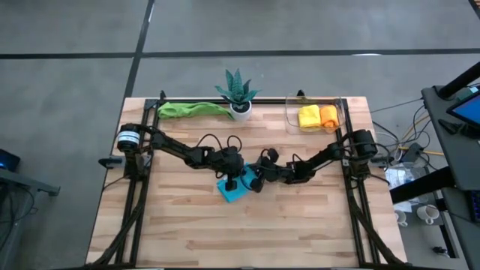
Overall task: Roll microfiber towels into tight, uniform cylinder then place into a basket
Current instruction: Roll the blue microfiber cloth
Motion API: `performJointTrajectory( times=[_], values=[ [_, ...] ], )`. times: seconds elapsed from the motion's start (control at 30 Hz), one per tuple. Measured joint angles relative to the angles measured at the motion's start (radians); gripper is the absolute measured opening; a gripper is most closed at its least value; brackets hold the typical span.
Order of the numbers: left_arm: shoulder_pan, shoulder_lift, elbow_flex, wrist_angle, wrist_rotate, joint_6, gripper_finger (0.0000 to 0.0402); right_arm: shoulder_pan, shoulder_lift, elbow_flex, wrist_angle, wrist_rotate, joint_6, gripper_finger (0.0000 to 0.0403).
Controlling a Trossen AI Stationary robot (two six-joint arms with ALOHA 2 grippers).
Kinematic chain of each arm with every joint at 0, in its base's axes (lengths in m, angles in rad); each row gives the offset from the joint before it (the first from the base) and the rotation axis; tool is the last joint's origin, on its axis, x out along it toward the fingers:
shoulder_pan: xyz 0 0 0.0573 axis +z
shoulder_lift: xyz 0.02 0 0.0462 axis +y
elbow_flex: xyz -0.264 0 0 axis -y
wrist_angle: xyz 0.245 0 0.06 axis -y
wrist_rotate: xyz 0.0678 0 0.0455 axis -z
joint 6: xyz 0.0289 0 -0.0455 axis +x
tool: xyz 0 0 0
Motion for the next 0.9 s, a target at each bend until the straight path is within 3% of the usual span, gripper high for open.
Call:
performJointTrajectory(
  times=[0.2,0.7,0.9],
  values=[
    [0.0,0.0,0.0,0.0,0.001,0.0,0.0,0.005,0.001,-0.001,-0.012,-0.069,0.01,0.0008],
    [-0.001,0.0,0.0,0.001,0.006,0.0,0.0,0.109,-0.069,-0.014,-0.157,-0.079,0.032,0.0008],
    [-0.002,0.0,0.0,0.002,0.006,0.0,0.0,0.151,-0.071,-0.014,-0.245,-0.076,0.115,0.0008]
  ],
)
